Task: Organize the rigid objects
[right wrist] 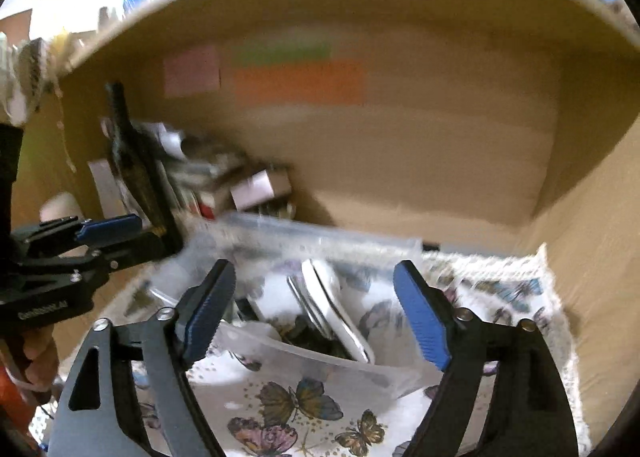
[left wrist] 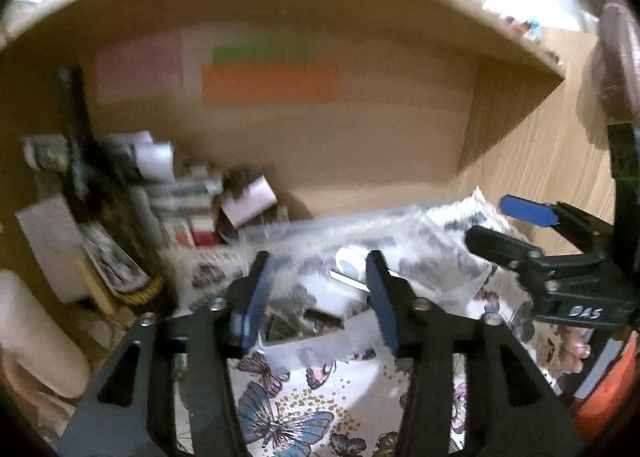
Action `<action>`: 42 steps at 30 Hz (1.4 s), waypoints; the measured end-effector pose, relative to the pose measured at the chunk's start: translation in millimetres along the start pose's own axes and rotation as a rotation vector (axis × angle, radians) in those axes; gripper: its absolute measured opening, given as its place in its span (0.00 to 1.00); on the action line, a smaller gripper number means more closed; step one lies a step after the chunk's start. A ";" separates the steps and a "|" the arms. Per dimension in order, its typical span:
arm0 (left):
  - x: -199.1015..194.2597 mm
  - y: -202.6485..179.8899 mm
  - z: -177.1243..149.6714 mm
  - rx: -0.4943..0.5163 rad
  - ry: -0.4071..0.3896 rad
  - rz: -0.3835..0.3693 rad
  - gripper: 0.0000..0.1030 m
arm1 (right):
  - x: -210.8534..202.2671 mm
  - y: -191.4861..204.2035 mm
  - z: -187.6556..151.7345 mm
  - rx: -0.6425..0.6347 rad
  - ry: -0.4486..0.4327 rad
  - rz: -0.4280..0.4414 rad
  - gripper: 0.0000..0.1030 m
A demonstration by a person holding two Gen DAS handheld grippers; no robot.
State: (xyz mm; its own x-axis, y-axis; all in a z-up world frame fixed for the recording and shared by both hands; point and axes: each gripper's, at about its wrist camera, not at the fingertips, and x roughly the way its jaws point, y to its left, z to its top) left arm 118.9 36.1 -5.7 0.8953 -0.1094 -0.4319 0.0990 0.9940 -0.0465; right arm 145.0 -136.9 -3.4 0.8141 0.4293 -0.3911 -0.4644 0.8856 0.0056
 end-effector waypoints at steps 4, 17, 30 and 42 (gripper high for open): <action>-30.8 -7.7 3.4 -0.003 -0.081 0.012 0.63 | -36.6 0.0 5.1 0.015 -0.089 0.004 0.87; -91.6 -20.3 -4.8 -0.033 -0.228 0.039 0.95 | -91.5 6.5 -6.6 0.035 -0.207 -0.020 1.00; -107.0 -26.9 -10.2 -0.025 -0.250 0.038 0.97 | -109.5 12.5 -12.6 0.030 -0.228 -0.023 1.00; -109.6 -29.0 -11.2 -0.026 -0.252 0.036 0.98 | -112.6 15.2 -14.4 0.028 -0.232 -0.017 1.00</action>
State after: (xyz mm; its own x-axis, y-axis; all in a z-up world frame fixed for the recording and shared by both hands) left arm 13.0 19.3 32.9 0.9784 -0.0673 -0.1956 0.0567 0.9966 -0.0594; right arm 41.2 -174.3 27.5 0.8818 0.4402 -0.1695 -0.4422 0.8965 0.0279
